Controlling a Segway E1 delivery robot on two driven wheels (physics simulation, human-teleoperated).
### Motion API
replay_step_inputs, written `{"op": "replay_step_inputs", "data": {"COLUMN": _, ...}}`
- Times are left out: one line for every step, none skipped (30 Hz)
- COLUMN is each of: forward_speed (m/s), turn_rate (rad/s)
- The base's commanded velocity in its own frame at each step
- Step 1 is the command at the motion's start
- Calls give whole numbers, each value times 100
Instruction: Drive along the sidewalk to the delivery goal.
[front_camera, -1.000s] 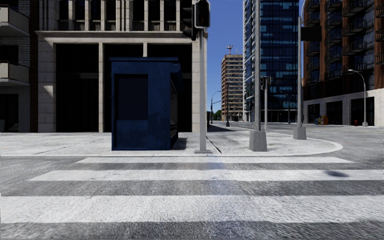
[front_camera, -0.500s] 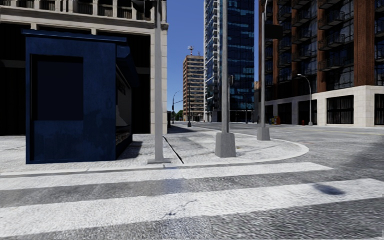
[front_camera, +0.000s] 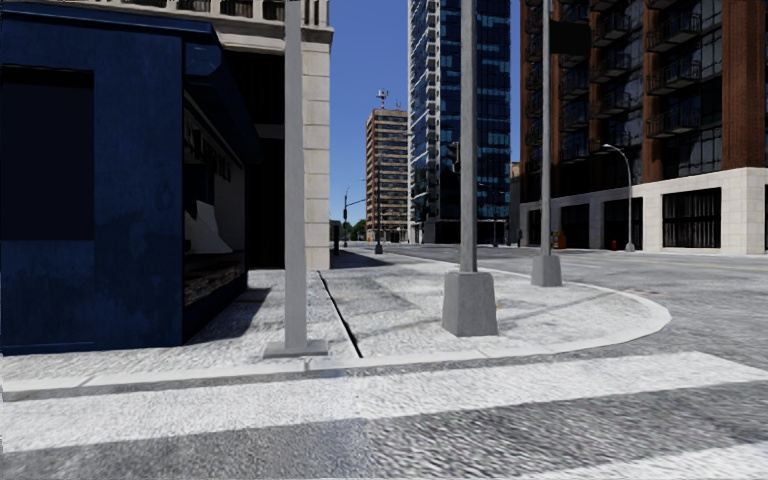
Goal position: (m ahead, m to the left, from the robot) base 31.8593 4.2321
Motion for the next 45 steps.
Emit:
{"op": "replay_step_inputs", "data": {"forward_speed": 173, "turn_rate": 0}}
{"op": "replay_step_inputs", "data": {"forward_speed": 173, "turn_rate": 0}}
{"op": "replay_step_inputs", "data": {"forward_speed": 173, "turn_rate": 0}}
{"op": "replay_step_inputs", "data": {"forward_speed": 173, "turn_rate": 0}}
{"op": "replay_step_inputs", "data": {"forward_speed": 173, "turn_rate": 0}}
{"op": "replay_step_inputs", "data": {"forward_speed": 173, "turn_rate": 0}}
{"op": "replay_step_inputs", "data": {"forward_speed": 173, "turn_rate": 0}}
{"op": "replay_step_inputs", "data": {"forward_speed": 173, "turn_rate": 0}}
{"op": "replay_step_inputs", "data": {"forward_speed": 173, "turn_rate": 0}}
{"op": "replay_step_inputs", "data": {"forward_speed": 173, "turn_rate": 0}}
{"op": "replay_step_inputs", "data": {"forward_speed": 173, "turn_rate": 0}}
{"op": "replay_step_inputs", "data": {"forward_speed": 173, "turn_rate": 0}}
{"op": "replay_step_inputs", "data": {"forward_speed": 173, "turn_rate": 0}}
{"op": "replay_step_inputs", "data": {"forward_speed": 173, "turn_rate": 0}}
{"op": "replay_step_inputs", "data": {"forward_speed": 173, "turn_rate": 0}}
{"op": "replay_step_inputs", "data": {"forward_speed": 173, "turn_rate": 0}}
{"op": "replay_step_inputs", "data": {"forward_speed": 173, "turn_rate": 0}}
{"op": "replay_step_inputs", "data": {"forward_speed": 173, "turn_rate": 0}}
{"op": "replay_step_inputs", "data": {"forward_speed": 173, "turn_rate": 0}}
{"op": "replay_step_inputs", "data": {"forward_speed": 173, "turn_rate": 0}}
{"op": "replay_step_inputs", "data": {"forward_speed": 173, "turn_rate": 0}}
{"op": "replay_step_inputs", "data": {"forward_speed": 173, "turn_rate": 0}}
{"op": "replay_step_inputs", "data": {"forward_speed": 173, "turn_rate": 0}}
{"op": "replay_step_inputs", "data": {"forward_speed": 173, "turn_rate": 0}}
{"op": "replay_step_inputs", "data": {"forward_speed": 173, "turn_rate": 0}}
{"op": "replay_step_inputs", "data": {"forward_speed": 173, "turn_rate": 0}}
{"op": "replay_step_inputs", "data": {"forward_speed": 173, "turn_rate": 0}}
{"op": "replay_step_inputs", "data": {"forward_speed": 173, "turn_rate": 0}}
{"op": "replay_step_inputs", "data": {"forward_speed": 173, "turn_rate": 0}}
{"op": "replay_step_inputs", "data": {"forward_speed": 173, "turn_rate": 0}}
{"op": "replay_step_inputs", "data": {"forward_speed": 173, "turn_rate": 0}}
{"op": "replay_step_inputs", "data": {"forward_speed": 173, "turn_rate": 0}}
{"op": "replay_step_inputs", "data": {"forward_speed": 173, "turn_rate": 0}}
{"op": "replay_step_inputs", "data": {"forward_speed": 173, "turn_rate": 0}}
{"op": "replay_step_inputs", "data": {"forward_speed": 173, "turn_rate": 0}}
{"op": "replay_step_inputs", "data": {"forward_speed": 173, "turn_rate": 0}}
{"op": "replay_step_inputs", "data": {"forward_speed": 173, "turn_rate": 0}}
{"op": "replay_step_inputs", "data": {"forward_speed": 173, "turn_rate": 0}}
{"op": "replay_step_inputs", "data": {"forward_speed": 173, "turn_rate": 0}}
{"op": "replay_step_inputs", "data": {"forward_speed": 173, "turn_rate": 0}}
{"op": "replay_step_inputs", "data": {"forward_speed": 173, "turn_rate": 0}}
{"op": "replay_step_inputs", "data": {"forward_speed": 173, "turn_rate": 0}}
{"op": "replay_step_inputs", "data": {"forward_speed": 173, "turn_rate": 0}}
{"op": "replay_step_inputs", "data": {"forward_speed": 173, "turn_rate": 0}}
{"op": "replay_step_inputs", "data": {"forward_speed": 173, "turn_rate": 0}}
